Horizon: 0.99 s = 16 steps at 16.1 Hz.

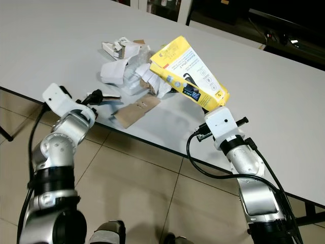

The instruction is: Picking trash to rubbish bin

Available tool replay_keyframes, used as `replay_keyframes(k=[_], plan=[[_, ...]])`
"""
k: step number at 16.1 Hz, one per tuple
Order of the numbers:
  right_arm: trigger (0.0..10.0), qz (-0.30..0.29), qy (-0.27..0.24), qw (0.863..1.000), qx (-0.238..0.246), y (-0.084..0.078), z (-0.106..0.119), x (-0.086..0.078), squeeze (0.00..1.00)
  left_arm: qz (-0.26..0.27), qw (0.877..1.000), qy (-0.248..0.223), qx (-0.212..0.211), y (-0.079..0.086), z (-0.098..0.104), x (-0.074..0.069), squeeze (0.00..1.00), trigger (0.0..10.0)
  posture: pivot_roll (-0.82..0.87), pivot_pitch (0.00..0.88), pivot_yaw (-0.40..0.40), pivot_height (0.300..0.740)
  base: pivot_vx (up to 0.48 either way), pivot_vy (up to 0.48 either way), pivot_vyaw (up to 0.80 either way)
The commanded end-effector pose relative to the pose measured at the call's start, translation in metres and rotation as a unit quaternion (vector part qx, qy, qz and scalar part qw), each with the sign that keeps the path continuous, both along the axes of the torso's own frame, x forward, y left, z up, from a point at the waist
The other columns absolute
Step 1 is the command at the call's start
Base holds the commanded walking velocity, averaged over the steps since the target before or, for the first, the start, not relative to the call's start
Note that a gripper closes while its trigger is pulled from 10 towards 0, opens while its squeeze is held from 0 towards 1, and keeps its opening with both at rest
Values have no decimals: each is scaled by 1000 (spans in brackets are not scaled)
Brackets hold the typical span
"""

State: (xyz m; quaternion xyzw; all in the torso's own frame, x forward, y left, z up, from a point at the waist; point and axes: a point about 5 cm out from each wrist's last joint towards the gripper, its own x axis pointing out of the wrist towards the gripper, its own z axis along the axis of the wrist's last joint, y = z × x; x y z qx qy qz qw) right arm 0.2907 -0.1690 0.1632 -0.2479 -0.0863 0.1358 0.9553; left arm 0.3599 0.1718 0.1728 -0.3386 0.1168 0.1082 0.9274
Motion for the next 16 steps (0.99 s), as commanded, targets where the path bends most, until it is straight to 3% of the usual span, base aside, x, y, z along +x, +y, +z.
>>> replay_keyframes(k=[1, 3, 7, 8, 10, 16], plan=[[10000, -6, -2, 1000, -3, -4, -1, -3, 0, -40, 998, 53, -12, -13, -35, 1, 0, 10000, 350, 134, -151, 740, 0, 0, 0], [10000, -9, -2, 1000, -1, -3, -2, -5, 0, -68, 996, 53, -18, -21, -41, 7, 0, 10000, 337, 135, -143, 740, 0, 0, 0], [10000, -15, -2, 1000, 4, -3, -3, -10, 0, -133, 988, 74, 12, -35, -58, 13, 0, 10000, 309, 137, -128, 740, 0, 0, 0], [10000, -25, -2, 1000, 7, -6, -3, -12, 0, -172, 982, 80, 17, -45, -61, 16, 0, 0, 291, 136, -116, 740, 0, 0, 0], [10000, -34, -3, 999, 9, -9, -3, -14, 0, -184, 980, 74, 15, -52, -58, 21, 0, 0, 279, 131, -105, 740, 0, 0, 0], [10000, -55, -4, 998, 8, -19, -2, -20, 0, -178, 981, 77, 17, -47, -62, 24, 0, 0, 240, 122, -94, 740, 0, 0, 0]])
